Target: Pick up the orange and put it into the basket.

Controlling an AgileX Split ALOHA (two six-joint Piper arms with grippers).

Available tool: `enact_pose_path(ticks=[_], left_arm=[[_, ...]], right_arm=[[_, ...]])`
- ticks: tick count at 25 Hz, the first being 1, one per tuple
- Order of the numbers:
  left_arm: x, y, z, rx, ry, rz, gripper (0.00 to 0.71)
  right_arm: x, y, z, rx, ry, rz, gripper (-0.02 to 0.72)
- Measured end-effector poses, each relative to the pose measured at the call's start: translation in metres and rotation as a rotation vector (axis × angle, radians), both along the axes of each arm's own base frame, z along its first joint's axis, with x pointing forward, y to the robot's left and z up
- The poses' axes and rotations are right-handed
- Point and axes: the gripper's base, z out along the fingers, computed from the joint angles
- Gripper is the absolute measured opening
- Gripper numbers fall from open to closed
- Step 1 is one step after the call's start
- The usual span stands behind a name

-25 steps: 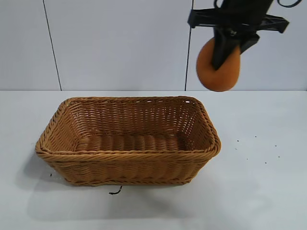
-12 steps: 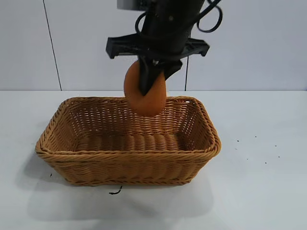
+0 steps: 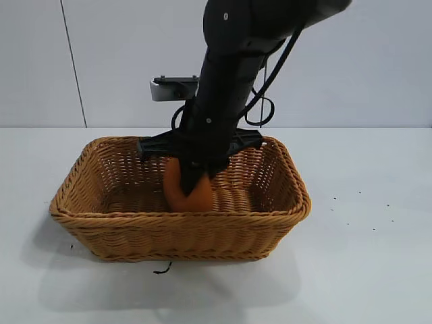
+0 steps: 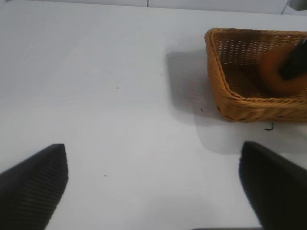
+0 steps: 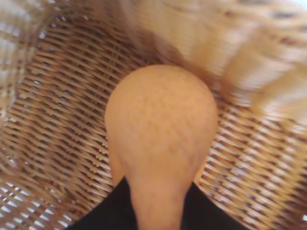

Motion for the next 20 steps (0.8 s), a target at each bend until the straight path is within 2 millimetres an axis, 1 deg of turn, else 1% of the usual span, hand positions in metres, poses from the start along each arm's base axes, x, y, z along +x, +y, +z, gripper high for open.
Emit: enact_pose_path(ticks=[1, 3, 7, 9, 10, 12, 14, 16, 20], left_arm=[[0.000, 0.000, 0.000, 0.000, 0.000, 0.000, 0.697], [0.000, 0.000, 0.000, 0.000, 0.000, 0.000, 0.697], [0.000, 0.000, 0.000, 0.000, 0.000, 0.000, 0.697], [0.000, 0.000, 0.000, 0.000, 0.000, 0.000, 0.697], [0.000, 0.000, 0.000, 0.000, 0.000, 0.000, 0.697], [0.000, 0.000, 0.000, 0.000, 0.000, 0.000, 0.697], [0.000, 0.000, 0.000, 0.000, 0.000, 0.000, 0.697], [0.000, 0.000, 0.000, 0.000, 0.000, 0.000, 0.697], [0.000, 0.000, 0.000, 0.000, 0.000, 0.000, 0.697]], right_arm=[[0.002, 0.001, 0.007, -0.001, 0.004, 0.003, 0.595], [0.005, 0.004, 0.025, -0.002, 0.010, 0.011, 0.644], [0.011, 0.007, 0.066, -0.014, 0.000, 0.031, 0.666], [0.015, 0.007, 0.088, -0.023, -0.042, 0.038, 0.670], [0.016, 0.006, 0.097, -0.031, -0.061, 0.039, 0.671], [0.020, 0.002, 0.109, -0.049, -0.095, 0.035, 0.671], [0.026, -0.005, 0.115, -0.052, -0.116, 0.018, 0.671], [0.033, -0.017, 0.116, -0.062, -0.119, -0.010, 0.670], [0.055, -0.057, 0.115, -0.093, -0.122, -0.101, 0.664]])
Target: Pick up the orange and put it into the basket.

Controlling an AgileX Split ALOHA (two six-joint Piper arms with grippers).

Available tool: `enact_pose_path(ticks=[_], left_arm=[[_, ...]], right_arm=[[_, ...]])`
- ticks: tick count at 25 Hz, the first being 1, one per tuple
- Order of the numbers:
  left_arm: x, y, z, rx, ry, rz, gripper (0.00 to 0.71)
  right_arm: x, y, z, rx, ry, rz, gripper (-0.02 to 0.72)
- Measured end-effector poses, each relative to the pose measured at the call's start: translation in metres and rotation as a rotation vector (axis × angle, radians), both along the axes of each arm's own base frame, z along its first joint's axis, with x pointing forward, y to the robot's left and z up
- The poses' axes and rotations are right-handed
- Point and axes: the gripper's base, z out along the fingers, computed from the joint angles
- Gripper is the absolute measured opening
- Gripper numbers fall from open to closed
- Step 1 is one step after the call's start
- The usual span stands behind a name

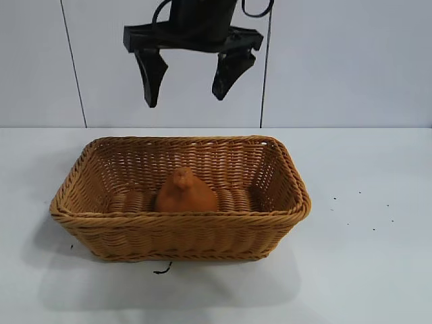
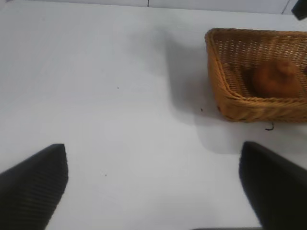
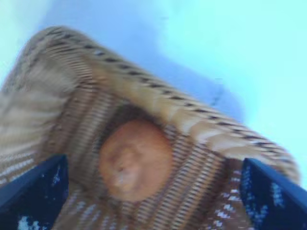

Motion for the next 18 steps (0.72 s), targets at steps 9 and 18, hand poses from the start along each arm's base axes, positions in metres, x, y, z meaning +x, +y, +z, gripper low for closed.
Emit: enact_pose_path(ticks=[9, 18], left_arm=[[0.000, 0.000, 0.000, 0.000, 0.000, 0.000, 0.697], [0.000, 0.000, 0.000, -0.001, 0.000, 0.000, 0.697]], right_arm=[[0.045, -0.138, 0.000, -0.022, -0.006, -0.301, 0.661], [0.050, -0.220, 0.000, -0.011, 0.000, -0.475, 0.661]])
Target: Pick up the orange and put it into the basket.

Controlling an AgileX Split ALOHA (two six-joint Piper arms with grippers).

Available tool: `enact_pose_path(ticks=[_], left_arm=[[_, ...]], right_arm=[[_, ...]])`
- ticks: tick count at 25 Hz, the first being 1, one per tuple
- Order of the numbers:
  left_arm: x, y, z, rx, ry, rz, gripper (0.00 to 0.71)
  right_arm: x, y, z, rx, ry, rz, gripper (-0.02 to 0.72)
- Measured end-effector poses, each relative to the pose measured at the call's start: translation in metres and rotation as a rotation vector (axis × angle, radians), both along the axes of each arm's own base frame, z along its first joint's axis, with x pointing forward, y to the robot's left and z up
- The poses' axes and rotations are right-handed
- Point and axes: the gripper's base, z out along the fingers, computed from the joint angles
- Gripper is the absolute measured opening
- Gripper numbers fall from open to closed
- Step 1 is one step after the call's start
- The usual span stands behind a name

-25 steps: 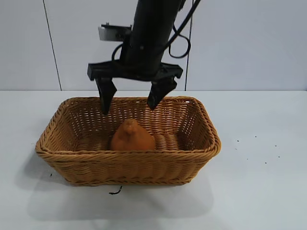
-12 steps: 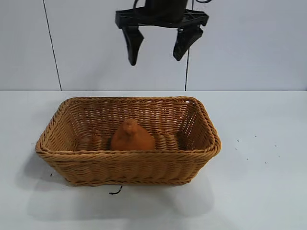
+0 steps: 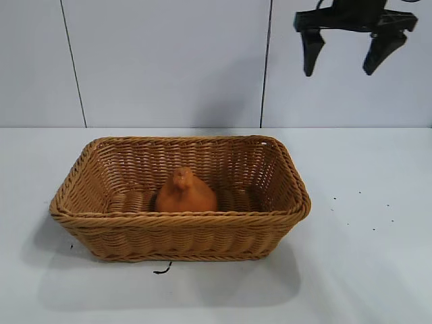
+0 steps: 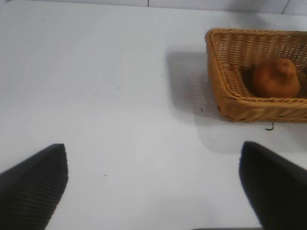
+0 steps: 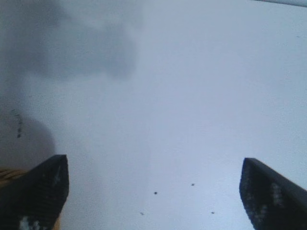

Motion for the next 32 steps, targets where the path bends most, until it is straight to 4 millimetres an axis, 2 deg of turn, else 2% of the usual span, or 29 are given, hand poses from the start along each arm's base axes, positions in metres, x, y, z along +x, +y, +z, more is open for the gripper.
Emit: enact_pose_path(ticks=[2, 6, 12, 15, 22, 23, 24, 27, 32], left_arm=[[0.000, 0.000, 0.000, 0.000, 0.000, 0.000, 0.697], [0.000, 0.000, 0.000, 0.000, 0.000, 0.000, 0.697], [0.000, 0.000, 0.000, 0.000, 0.000, 0.000, 0.697], [0.000, 0.000, 0.000, 0.000, 0.000, 0.000, 0.697], [0.000, 0.000, 0.000, 0.000, 0.000, 0.000, 0.697], [0.000, 0.000, 0.000, 0.000, 0.000, 0.000, 0.697], [0.000, 0.000, 0.000, 0.000, 0.000, 0.000, 0.697], [0.000, 0.000, 0.000, 0.000, 0.000, 0.000, 0.697], [0.000, 0.000, 0.000, -0.001, 0.000, -0.001, 0.697]], right_arm=[[0.000, -0.006, 0.000, 0.012, 0.000, -0.015, 0.661], [-0.008, -0.005, -0.006, 0.033, 0.038, -0.017, 0.659], [-0.049, -0.003, -0.022, 0.047, 0.176, -0.009, 0.646], [-0.081, -0.002, -0.026, 0.045, 0.248, 0.004, 0.639], [-0.175, -0.001, -0.011, 0.041, 0.307, 0.021, 0.638], [-0.175, -0.001, -0.011, 0.041, 0.307, 0.021, 0.638], [-0.202, 0.000, -0.007, 0.043, 0.305, 0.024, 0.638], [-0.245, 0.001, 0.000, 0.040, 0.279, 0.035, 0.638], [-0.307, 0.002, -0.004, 0.025, 0.190, 0.079, 0.638]])
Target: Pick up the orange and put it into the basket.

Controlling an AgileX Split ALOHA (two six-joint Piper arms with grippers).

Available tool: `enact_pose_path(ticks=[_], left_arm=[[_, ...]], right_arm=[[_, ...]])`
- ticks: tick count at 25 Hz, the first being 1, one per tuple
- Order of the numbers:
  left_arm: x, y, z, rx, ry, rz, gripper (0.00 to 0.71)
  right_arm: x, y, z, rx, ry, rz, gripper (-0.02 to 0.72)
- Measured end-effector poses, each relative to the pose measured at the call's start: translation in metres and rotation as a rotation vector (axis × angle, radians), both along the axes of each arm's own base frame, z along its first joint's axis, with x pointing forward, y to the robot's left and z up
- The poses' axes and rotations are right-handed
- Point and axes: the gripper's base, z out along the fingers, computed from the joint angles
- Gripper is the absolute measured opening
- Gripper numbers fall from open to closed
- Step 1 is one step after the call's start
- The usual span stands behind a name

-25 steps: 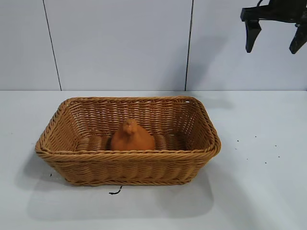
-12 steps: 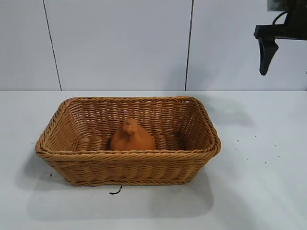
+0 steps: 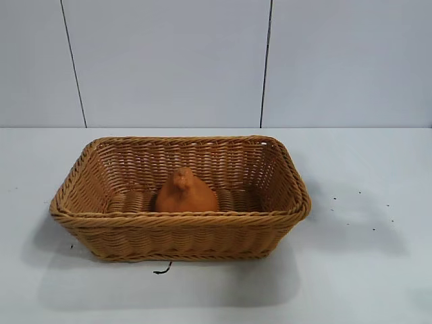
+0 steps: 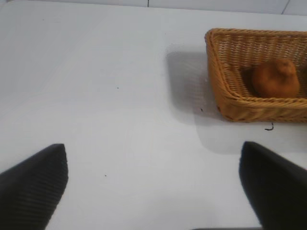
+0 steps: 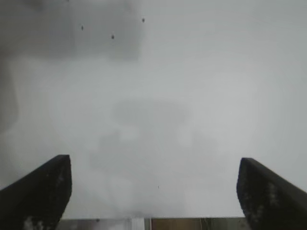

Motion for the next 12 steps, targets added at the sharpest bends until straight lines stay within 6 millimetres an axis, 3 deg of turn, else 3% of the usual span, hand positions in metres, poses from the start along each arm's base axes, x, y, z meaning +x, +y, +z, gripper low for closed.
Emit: enact_pose_path(ticks=[8, 12], left_arm=[[0.000, 0.000, 0.000, 0.000, 0.000, 0.000, 0.697], [0.000, 0.000, 0.000, 0.000, 0.000, 0.000, 0.697]], right_arm=[[-0.078, 0.003, -0.014, 0.008, -0.311, 0.010, 0.638], [-0.106, 0.004, -0.007, 0.013, -0.480, 0.010, 0.638]])
